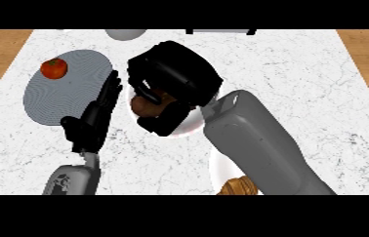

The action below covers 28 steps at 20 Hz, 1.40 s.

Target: Pick the sweet potato from the plate and place it in the bowl

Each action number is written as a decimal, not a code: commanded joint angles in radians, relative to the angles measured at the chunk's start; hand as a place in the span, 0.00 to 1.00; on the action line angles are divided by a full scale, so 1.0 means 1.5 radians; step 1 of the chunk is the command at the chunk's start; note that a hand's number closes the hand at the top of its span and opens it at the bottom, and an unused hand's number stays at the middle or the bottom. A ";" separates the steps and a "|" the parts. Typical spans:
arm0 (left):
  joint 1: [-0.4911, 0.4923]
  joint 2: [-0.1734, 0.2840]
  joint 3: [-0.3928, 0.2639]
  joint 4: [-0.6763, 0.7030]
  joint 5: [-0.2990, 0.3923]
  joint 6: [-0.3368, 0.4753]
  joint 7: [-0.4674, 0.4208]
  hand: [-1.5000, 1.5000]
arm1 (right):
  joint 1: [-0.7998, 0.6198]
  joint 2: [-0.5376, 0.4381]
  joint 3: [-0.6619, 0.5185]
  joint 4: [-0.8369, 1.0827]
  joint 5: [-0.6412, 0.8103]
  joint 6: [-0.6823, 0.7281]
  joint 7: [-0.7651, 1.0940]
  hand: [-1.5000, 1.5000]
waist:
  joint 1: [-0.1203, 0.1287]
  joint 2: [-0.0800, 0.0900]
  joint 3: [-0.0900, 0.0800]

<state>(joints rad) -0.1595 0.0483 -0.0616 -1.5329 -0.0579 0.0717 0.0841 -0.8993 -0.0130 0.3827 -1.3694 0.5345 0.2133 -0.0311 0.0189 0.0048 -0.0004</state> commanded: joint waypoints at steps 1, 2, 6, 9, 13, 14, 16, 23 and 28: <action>0.018 0.010 0.001 -0.016 0.005 -0.014 0.001 0.50 | -0.049 0.008 -0.011 0.160 0.046 -0.071 -0.077 1.00 | 0.004 0.000 0.000; -0.010 0.011 0.013 0.033 0.001 -0.015 -0.041 0.50 | -0.065 0.008 0.001 0.201 0.036 -0.108 -0.098 1.00 | 0.005 0.002 0.000; 0.003 -0.002 -0.006 -0.017 -0.005 -0.004 0.011 0.50 | -0.098 0.009 -0.001 0.333 0.032 -0.150 -0.136 1.00 | 0.008 0.001 0.000; 0.014 -0.010 -0.019 -0.041 -0.002 -0.005 0.028 0.50 | -0.077 0.008 -0.047 0.400 -0.001 -0.058 -0.177 1.00 | 0.010 0.002 0.000; -0.022 0.010 0.008 -0.023 0.008 -0.016 0.028 0.50 | -0.103 0.009 -0.027 0.502 -0.024 -0.007 -0.249 0.00 | 0.016 0.005 0.000; -0.010 0.008 0.014 0.013 0.008 -0.019 -0.010 0.50 | -0.124 0.009 -0.039 0.510 -0.028 0.021 -0.266 0.00 | 0.008 0.004 0.000; -0.035 0.023 0.025 0.014 0.015 -0.030 0.004 0.50 | -0.135 0.004 -0.060 0.564 -0.031 0.024 -0.339 0.00 | 0.011 0.007 0.000; -0.031 -0.019 -0.010 -0.004 -0.020 0.014 0.035 0.50 | -0.154 0.009 -0.135 0.574 -0.154 0.030 -0.401 0.00 | 0.008 0.003 0.001; 0.007 -0.003 0.007 0.008 -0.002 -0.010 -0.016 0.50 | -0.206 0.001 -0.218 0.597 -0.215 0.074 -0.346 0.00 | 0.003 0.001 0.000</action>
<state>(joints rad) -0.1848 0.0460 -0.0463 -1.5199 -0.0580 0.0596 0.0892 -1.1489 -0.0031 0.1391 -0.5093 0.2800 0.2713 -0.5804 0.0257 0.0077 0.0000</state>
